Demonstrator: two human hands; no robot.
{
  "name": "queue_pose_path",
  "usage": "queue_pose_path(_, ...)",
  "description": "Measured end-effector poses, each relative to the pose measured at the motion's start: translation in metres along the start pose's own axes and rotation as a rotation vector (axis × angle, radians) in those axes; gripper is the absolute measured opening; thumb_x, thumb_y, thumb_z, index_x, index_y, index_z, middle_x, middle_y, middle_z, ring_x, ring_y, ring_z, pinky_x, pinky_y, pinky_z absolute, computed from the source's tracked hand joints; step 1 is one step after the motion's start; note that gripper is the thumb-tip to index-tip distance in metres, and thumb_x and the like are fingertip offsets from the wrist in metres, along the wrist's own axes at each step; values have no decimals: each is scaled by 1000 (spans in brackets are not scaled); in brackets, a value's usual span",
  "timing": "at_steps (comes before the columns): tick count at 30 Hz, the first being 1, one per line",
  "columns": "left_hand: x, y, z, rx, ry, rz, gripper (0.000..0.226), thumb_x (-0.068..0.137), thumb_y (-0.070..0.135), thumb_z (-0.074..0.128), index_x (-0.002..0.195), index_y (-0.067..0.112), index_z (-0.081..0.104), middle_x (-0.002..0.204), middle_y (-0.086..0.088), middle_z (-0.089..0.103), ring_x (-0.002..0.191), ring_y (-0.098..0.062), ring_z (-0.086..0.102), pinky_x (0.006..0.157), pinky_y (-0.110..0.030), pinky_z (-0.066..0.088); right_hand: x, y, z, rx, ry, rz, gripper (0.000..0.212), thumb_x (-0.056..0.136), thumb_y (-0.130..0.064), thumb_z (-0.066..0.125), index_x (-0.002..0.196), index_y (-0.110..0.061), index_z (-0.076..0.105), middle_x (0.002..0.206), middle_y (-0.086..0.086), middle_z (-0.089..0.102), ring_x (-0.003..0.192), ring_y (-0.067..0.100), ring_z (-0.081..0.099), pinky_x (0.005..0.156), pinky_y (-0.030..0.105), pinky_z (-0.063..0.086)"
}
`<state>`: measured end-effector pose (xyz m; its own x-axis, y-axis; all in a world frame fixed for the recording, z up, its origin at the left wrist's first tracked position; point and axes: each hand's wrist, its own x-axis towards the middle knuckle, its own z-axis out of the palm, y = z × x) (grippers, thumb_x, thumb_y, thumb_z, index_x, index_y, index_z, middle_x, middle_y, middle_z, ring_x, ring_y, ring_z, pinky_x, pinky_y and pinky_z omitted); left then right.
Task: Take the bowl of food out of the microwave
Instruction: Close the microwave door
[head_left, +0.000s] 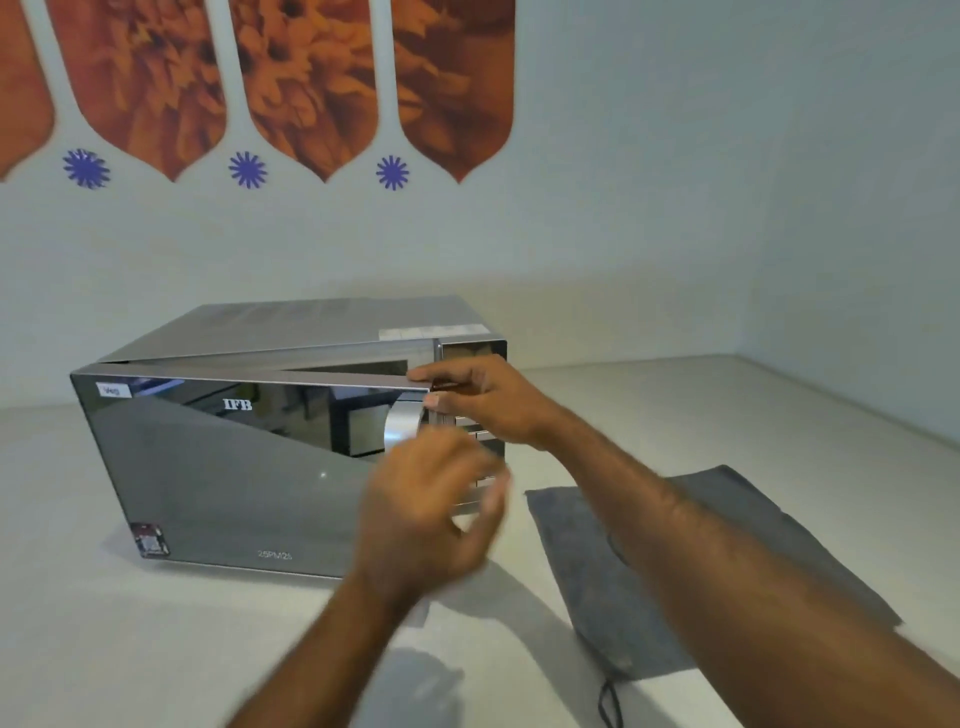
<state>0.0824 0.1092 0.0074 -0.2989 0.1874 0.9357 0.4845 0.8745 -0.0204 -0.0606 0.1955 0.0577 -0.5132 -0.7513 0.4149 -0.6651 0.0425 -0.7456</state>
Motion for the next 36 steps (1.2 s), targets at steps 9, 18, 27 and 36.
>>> queue_pose_path(9,50,-114,-29,323,-560,-459,64,91,57,26,140,25,51,153,-2,44,140,-23,41,114,-47,31,11,26,8,79,236,-14,30,89,-19,69,119,-13,68,106,-7,72,96,3,69,85,21,55)
queue_pose_path(18,42,-143,-9,429,-705,-385,59,99,51,24,153,26,27,164,1,22,152,-19,17,123,-43,9,34,48,-18,-378,441,30,55,90,-39,62,139,-19,48,150,4,45,138,21,39,116,43,34)
queue_pose_path(27,52,-162,13,497,-737,-399,60,100,47,24,154,20,22,165,-3,17,153,-23,11,125,-46,9,43,59,-16,-536,261,133,54,101,-45,29,146,-19,40,158,3,34,149,18,20,123,48,1)
queue_pose_path(36,56,-176,28,539,-742,-416,60,101,44,25,155,17,19,166,-4,14,154,-24,9,125,-47,7,61,58,-13,-604,387,93,54,88,-54,59,125,-16,63,129,2,63,122,20,54,107,42,40)
